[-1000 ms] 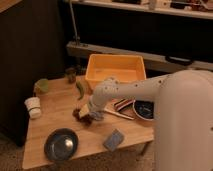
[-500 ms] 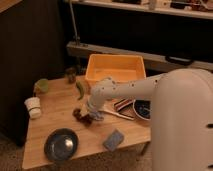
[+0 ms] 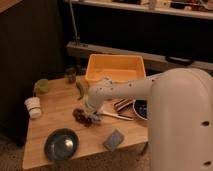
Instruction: Place towel in metal cup
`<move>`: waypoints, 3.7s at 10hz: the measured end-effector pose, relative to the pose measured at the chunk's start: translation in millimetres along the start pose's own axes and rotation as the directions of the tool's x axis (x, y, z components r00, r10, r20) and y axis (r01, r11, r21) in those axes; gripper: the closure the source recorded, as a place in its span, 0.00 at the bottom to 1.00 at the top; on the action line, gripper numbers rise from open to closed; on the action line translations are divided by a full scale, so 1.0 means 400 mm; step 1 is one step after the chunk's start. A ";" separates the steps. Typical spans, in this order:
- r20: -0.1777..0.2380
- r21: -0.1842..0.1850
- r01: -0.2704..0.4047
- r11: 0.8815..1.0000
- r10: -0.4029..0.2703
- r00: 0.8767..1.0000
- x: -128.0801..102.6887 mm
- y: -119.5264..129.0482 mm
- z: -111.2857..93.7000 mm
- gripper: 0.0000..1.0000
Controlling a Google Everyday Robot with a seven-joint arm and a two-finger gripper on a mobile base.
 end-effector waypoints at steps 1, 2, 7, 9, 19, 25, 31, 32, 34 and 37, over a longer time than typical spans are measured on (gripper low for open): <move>0.019 -0.014 -0.014 1.000 0.014 1.000 -0.002 -0.011 -0.013 1.00; 0.037 -0.016 -0.023 1.000 0.024 0.999 -0.009 -0.026 -0.035 1.00; 0.224 -0.082 -0.114 0.990 0.130 0.966 -0.097 -0.166 -0.277 1.00; 0.323 -0.188 -0.136 0.973 0.192 0.927 -0.136 -0.190 -0.378 1.00; 0.586 -0.428 0.012 0.904 0.267 0.765 -0.428 -0.238 -0.839 1.00; 0.653 -0.330 0.141 0.933 0.118 0.748 -0.681 -0.070 -0.952 1.00; 0.673 -0.398 0.188 0.898 0.147 0.725 -0.872 0.164 -0.892 1.00; 0.660 -0.410 0.175 0.895 0.159 0.734 -0.893 0.181 -0.849 1.00; 0.633 -0.424 0.144 0.894 0.179 0.753 -0.929 0.206 -0.735 1.00; 0.613 -0.436 0.125 0.891 0.192 0.766 -0.954 0.242 -0.642 1.00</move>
